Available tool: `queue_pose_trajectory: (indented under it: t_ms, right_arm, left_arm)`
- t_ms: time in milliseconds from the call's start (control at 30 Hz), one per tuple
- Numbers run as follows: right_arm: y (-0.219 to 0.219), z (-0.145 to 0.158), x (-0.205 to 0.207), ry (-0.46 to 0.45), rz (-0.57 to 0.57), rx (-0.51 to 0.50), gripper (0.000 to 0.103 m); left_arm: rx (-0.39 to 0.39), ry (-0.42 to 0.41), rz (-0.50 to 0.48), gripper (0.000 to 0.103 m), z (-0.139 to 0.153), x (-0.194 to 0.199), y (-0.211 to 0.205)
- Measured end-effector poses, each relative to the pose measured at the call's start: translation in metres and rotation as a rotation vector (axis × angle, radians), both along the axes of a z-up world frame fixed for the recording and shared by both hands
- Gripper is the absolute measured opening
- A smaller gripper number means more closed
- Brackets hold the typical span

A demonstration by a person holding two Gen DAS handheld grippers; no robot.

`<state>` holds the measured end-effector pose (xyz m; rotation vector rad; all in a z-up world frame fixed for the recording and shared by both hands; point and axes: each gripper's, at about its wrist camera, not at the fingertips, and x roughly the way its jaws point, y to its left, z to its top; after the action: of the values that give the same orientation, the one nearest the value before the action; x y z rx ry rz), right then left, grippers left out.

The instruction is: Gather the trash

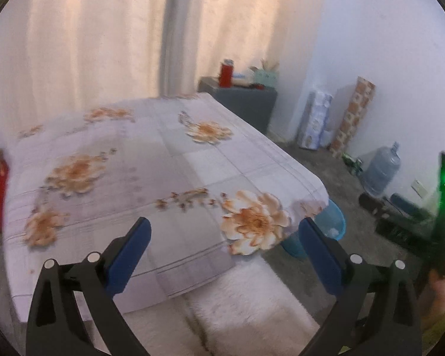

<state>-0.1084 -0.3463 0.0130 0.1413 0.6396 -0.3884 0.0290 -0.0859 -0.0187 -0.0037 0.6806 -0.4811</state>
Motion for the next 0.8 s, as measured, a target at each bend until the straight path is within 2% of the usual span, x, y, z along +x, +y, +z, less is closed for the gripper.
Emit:
queue_pose_trajectory:
  t_ms: [133,233,367,467,600,667,800]
  right_arm:
    - [0.038,0.020,-0.003,-0.058,0.028,-0.110,0.095]
    - [0.053,0.017,-0.013,-0.049,0.048,-0.162,0.095]
    - [0.075,0.012,-0.022,-0.029,0.040,-0.248,0.095]
    - [0.074,0.008,-0.028,-0.002,0.043,-0.249,0.095]
    - [0.072,0.006,-0.031,0.019,0.019,-0.243,0.095]
    - [0.071,0.004,-0.032,0.032,0.002,-0.248,0.095]
    - [0.062,-0.002,-0.032,0.054,-0.027,-0.213,0.095]
  left_arm:
    - [0.025,-0.046,0.075,0.098,0.010,-0.010,0.014]
    - [0.037,-0.075,0.113,0.098,0.013,-0.017,0.020]
    - [0.096,-0.083,0.195,0.098,0.011,-0.019,0.025]
    - [0.166,-0.120,0.266,0.098,0.010,-0.021,0.026]
    - [0.210,-0.170,0.304,0.098,0.011,-0.025,0.024]
    - [0.225,-0.155,0.309,0.098,0.009,-0.024,0.021]
    - [0.260,-0.076,0.285,0.098,0.004,-0.015,0.013]
